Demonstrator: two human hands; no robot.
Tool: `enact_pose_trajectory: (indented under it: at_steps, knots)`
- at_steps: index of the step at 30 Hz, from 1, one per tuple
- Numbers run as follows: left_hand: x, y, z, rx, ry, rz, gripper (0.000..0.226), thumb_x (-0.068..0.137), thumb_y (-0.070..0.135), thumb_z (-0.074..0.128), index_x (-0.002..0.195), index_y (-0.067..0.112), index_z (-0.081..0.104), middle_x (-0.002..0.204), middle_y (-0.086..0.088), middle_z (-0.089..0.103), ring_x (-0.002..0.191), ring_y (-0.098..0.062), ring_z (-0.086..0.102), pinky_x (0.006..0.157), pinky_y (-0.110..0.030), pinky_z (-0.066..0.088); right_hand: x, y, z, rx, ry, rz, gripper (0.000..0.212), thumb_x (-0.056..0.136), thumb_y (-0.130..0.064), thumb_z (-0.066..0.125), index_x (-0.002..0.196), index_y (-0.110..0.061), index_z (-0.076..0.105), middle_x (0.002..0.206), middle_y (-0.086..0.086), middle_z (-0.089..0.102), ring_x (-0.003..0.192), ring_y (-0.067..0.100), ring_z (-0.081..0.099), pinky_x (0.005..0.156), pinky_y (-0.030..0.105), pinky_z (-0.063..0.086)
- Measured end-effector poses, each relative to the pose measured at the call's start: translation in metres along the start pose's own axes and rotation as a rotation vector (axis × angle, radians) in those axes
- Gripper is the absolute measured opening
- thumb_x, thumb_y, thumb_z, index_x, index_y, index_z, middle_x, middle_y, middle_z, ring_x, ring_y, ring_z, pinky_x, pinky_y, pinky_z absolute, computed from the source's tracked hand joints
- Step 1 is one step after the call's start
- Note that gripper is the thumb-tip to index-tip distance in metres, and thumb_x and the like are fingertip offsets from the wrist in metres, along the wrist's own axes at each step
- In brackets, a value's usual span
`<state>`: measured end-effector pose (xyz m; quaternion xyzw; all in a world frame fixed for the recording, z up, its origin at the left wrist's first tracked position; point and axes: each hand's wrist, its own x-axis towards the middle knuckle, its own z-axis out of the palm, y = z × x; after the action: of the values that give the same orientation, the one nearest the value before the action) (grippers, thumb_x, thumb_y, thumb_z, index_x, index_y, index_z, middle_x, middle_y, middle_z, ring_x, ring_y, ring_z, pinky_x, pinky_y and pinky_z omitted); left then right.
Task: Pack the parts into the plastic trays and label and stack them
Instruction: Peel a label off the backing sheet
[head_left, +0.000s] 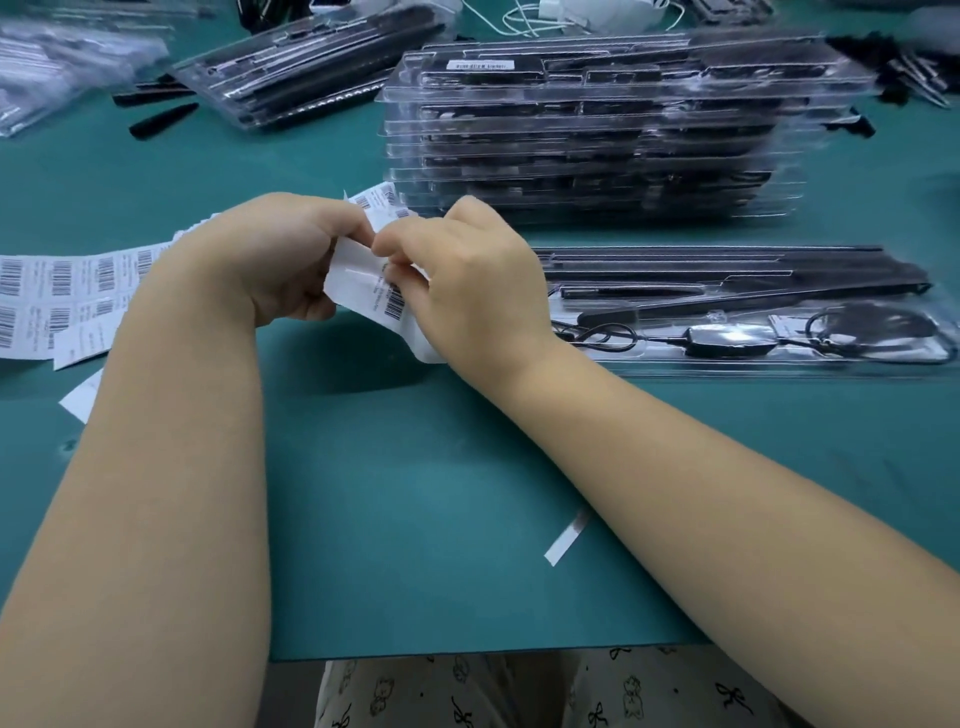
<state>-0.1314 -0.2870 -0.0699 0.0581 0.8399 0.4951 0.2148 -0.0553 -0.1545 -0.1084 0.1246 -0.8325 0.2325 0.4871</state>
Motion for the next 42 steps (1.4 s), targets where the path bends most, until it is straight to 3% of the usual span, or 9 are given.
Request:
enact_pose_trajectory:
  at_steps: [5,10,14,21,30,34,37,40,42]
  knots:
    - [0.000,-0.002,-0.001,-0.058,-0.013,-0.024,0.016,0.080,0.018,0.050,0.064,0.019,0.053,0.053,0.003,0.057,0.047,-0.012,0.052,0.046,-0.021,0.035,-0.001,-0.002,0.003,-0.019,-0.057,-0.015,0.016,0.062,0.010,0.070,0.071,-0.004,0.072,0.057,0.006,0.063,0.059,0.028,0.055,0.044,0.033,0.043]
    - [-0.004,0.000,-0.009,-0.108,-0.143,-0.005,0.016,0.069,0.040,0.063,0.072,0.024,0.067,0.071,0.002,0.064,0.057,-0.013,0.055,0.051,-0.025,0.037,0.002,0.007,-0.001,0.044,-0.247,0.206,0.015,0.084,-0.014,0.067,0.092,-0.004,0.075,0.090,0.012,0.068,0.085,0.035,0.053,0.075,0.036,0.040]
    - [-0.003,-0.001,-0.008,-0.097,-0.142,0.063,0.037,0.082,0.028,0.062,0.045,0.022,0.064,0.050,0.009,0.057,0.041,-0.006,0.048,0.040,-0.015,0.031,0.002,0.011,-0.002,0.008,-0.294,0.248,0.018,0.089,-0.018,0.060,0.087,-0.010,0.076,0.091,0.004,0.072,0.082,0.032,0.053,0.075,0.033,0.036]
    - [-0.003,0.003,-0.006,-0.143,-0.084,0.002,0.022,0.086,0.021,0.056,0.066,0.020,0.064,0.065,0.002,0.064,0.056,-0.013,0.051,0.051,-0.024,0.032,0.004,0.007,-0.005,0.022,-0.304,0.258,0.018,0.091,-0.021,0.059,0.089,-0.014,0.075,0.088,0.003,0.070,0.084,0.029,0.055,0.076,0.037,0.040]
    - [-0.002,0.004,-0.003,-0.069,0.059,-0.053,0.013,0.085,0.021,0.054,0.074,0.015,0.056,0.052,0.003,0.060,0.042,-0.010,0.050,0.041,-0.018,0.035,0.005,0.000,-0.011,0.117,-0.255,0.182,0.014,0.081,-0.009,0.057,0.078,0.003,0.064,0.076,0.011,0.061,0.074,0.030,0.050,0.070,0.036,0.039]
    - [0.004,0.001,-0.006,0.141,0.194,-0.110,0.017,0.079,0.027,0.055,0.070,0.013,0.055,0.047,0.002,0.055,0.044,-0.015,0.049,0.051,-0.022,0.037,0.018,0.004,-0.033,0.419,-0.206,0.526,0.010,0.078,-0.016,0.052,0.070,-0.011,0.057,0.061,-0.012,0.048,0.058,0.005,0.042,0.058,0.023,0.034]
    - [0.005,-0.001,-0.008,0.461,0.301,-0.143,0.024,0.075,0.029,0.057,0.074,0.005,0.059,0.066,-0.010,0.056,0.059,-0.026,0.048,0.064,-0.031,0.040,0.038,0.020,-0.058,0.523,-0.167,0.758,0.018,0.084,-0.013,0.059,0.066,-0.017,0.059,0.059,-0.009,0.055,0.051,0.002,0.044,0.052,0.019,0.038]
    - [0.008,0.003,0.002,0.520,0.564,0.174,0.015,0.078,0.021,0.058,0.086,0.011,0.067,0.081,-0.003,0.062,0.074,-0.023,0.054,0.066,-0.026,0.041,0.047,0.037,-0.081,0.445,-0.362,0.898,0.013,0.074,-0.031,0.077,0.068,-0.021,0.072,0.060,-0.021,0.065,0.057,-0.012,0.055,0.066,0.020,0.042]
    - [0.003,0.012,0.014,0.281,0.577,0.411,0.010,0.080,0.026,0.060,0.083,0.021,0.068,0.074,0.010,0.063,0.068,-0.007,0.055,0.062,-0.021,0.045,0.040,0.048,-0.092,0.363,-0.443,0.962,0.019,0.066,-0.038,0.081,0.073,-0.022,0.075,0.063,-0.025,0.066,0.061,-0.016,0.055,0.065,0.018,0.036]
